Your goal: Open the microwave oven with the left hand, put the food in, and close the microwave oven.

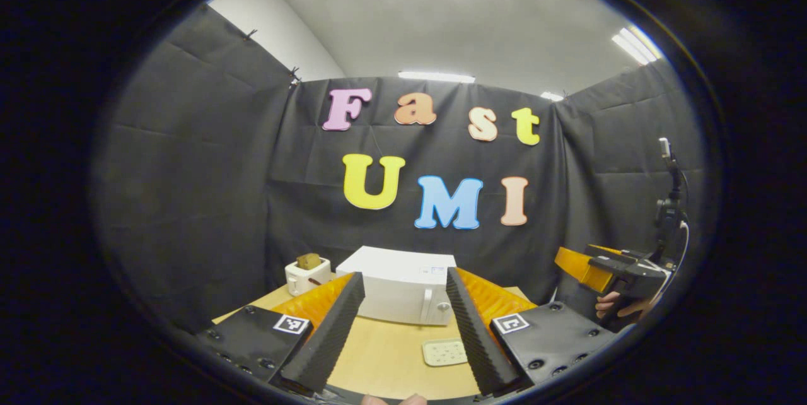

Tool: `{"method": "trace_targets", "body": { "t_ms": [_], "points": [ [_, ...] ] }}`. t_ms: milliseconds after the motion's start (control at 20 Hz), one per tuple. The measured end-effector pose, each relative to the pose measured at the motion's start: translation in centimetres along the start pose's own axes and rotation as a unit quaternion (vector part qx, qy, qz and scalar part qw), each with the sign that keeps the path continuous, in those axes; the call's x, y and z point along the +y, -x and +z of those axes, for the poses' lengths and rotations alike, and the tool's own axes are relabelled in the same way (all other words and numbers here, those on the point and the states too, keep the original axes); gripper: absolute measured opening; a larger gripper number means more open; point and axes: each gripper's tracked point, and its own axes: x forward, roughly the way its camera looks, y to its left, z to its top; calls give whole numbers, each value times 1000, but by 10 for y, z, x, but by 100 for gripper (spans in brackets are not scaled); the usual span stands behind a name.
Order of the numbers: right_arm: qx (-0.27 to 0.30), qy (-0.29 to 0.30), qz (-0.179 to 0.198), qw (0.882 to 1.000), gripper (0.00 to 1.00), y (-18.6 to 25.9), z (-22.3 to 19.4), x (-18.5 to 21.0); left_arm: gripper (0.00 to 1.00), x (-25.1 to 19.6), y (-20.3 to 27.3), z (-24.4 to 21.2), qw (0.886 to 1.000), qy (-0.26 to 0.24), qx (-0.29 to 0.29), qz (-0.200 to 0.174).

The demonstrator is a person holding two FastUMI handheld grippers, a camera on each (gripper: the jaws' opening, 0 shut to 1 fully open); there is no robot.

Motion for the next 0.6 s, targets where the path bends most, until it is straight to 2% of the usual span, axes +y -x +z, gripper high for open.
{"method": "trace_targets", "body": {
  "t_ms": [50, 400, 600],
  "points": [
    [3, -4, 0, 1000, 97, 0, -1, 5, 87, 6, 1, -1, 1000, -2, 1, -1],
    [5, 8, 4, 1000, 97, -1, -6, 48, 87, 54, 8, 0, 1000, -10, -6, 10],
    [10, 13, 4, 1000, 97, -2, -10, 58, 87, 70, 11, -3, 1000, -13, -3, 12]
  ]
}}
